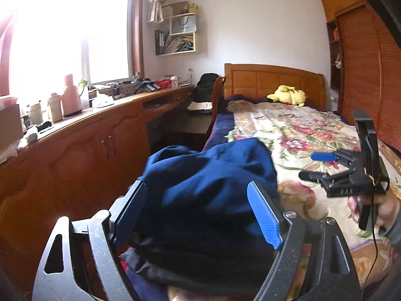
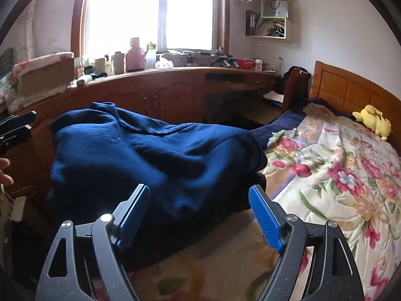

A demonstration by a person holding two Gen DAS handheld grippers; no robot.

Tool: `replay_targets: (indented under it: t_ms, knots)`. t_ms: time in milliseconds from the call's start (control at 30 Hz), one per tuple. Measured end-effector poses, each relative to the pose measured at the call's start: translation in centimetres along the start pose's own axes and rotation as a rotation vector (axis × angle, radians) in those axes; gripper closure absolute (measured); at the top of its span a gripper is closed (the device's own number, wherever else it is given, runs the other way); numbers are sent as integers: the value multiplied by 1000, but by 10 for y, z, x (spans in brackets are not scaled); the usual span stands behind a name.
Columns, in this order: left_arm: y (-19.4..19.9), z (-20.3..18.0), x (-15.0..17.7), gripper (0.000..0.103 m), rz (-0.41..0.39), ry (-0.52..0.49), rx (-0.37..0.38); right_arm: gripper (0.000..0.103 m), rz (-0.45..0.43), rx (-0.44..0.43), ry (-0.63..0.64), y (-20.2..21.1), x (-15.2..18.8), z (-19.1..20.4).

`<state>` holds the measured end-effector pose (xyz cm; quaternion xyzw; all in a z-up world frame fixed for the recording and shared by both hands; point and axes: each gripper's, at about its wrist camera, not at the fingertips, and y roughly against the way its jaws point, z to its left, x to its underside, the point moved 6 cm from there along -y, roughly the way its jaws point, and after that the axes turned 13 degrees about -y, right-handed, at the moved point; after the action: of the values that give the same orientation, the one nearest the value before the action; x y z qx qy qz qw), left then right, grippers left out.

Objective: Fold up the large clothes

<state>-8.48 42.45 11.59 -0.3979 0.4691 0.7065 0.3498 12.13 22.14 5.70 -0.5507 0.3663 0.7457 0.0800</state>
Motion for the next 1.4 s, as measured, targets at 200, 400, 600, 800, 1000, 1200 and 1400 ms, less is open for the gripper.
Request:
replay_targets:
  t_ms: [200, 400, 600, 800, 1000, 1200, 1400]
  knots:
    - [6, -38, -8, 19, -18, -22, 14, 16, -30, 31, -26, 44, 25, -22]
    - [5, -103, -11, 19, -33, -68, 69, 14, -53, 106, -90, 98, 61, -61]
    - [4, -182, -22, 19, -56, -109, 141, 14, -91, 181, -130, 149, 92, -96]
    - [4, -256, -33, 19, -74, -139, 220, 14, -125, 254, -155, 186, 112, -123]
    - [-2, -320, -41, 19, -83, -153, 297, 14, -171, 335, -222, 228, 132, -150]
    - [-8, -369, -59, 19, -101, -152, 352, 14, -212, 420, -270, 267, 142, -169]
    - [-5, -406, -78, 19, -143, -127, 379, 14, -273, 508, -269, 292, 144, -174]
